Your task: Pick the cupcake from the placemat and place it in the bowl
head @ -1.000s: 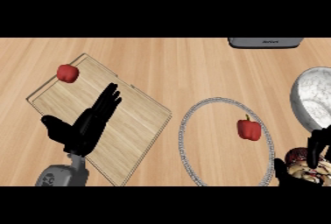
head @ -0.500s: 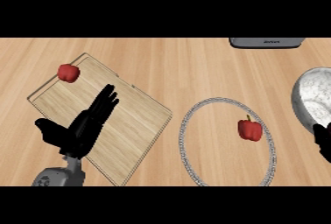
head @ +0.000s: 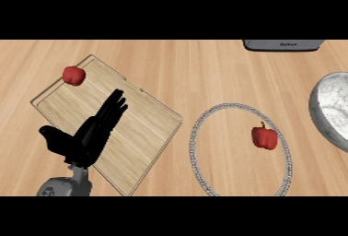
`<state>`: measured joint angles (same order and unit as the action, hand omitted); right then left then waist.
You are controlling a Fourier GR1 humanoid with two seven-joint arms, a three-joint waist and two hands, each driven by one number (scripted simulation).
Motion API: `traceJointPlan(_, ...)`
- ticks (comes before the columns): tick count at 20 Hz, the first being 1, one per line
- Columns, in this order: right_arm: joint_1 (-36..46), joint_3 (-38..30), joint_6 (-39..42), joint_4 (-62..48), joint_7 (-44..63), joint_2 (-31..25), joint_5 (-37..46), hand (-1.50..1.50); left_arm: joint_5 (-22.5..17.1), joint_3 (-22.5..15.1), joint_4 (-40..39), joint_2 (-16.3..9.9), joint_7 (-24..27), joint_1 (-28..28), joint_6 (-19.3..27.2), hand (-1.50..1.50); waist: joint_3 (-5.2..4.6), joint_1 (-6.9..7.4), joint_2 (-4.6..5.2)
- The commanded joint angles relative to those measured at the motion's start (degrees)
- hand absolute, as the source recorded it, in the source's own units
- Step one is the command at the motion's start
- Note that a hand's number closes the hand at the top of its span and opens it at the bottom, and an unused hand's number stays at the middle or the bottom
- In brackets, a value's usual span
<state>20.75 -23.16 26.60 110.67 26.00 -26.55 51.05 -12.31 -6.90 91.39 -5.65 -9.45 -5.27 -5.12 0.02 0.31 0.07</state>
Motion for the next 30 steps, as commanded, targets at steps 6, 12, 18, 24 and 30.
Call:
traceJointPlan(6,5.8,-0.1,-17.9,-33.1,-16.1,-7.6,7.1,1.50,-0.1,1.1,-3.6,0.9,-0.5,-3.7,-0.4,0.00,0.02,0.55,0.33)
traceJointPlan(12,10.4,-1.4,-17.3,-51.1,-12.7,-9.0,9.2,1.50,2.3,-1.5,-0.1,2.4,-1.8,-1.5,2.0,0.00,0.08,1.60,0.45)
traceJointPlan(18,17.2,-5.6,-25.8,-67.1,-22.7,-8.6,3.6,-1.50,1.5,-0.1,-3.4,2.1,2.3,-2.0,-0.7,0.00,0.07,1.07,0.42)
traceJointPlan(24,18.8,-16.0,-29.6,-62.3,-29.1,-4.5,-10.3,-1.50,2.4,-0.6,-1.8,3.2,-0.7,-2.4,2.0,0.00,0.14,-0.35,-0.15)
traceJointPlan(30,14.8,-25.1,-25.8,-53.6,-42.2,-2.3,-26.1,-1.50,1.3,1.4,-1.4,1.5,0.2,-0.3,0.9,0.00,0.02,-2.25,-0.75)
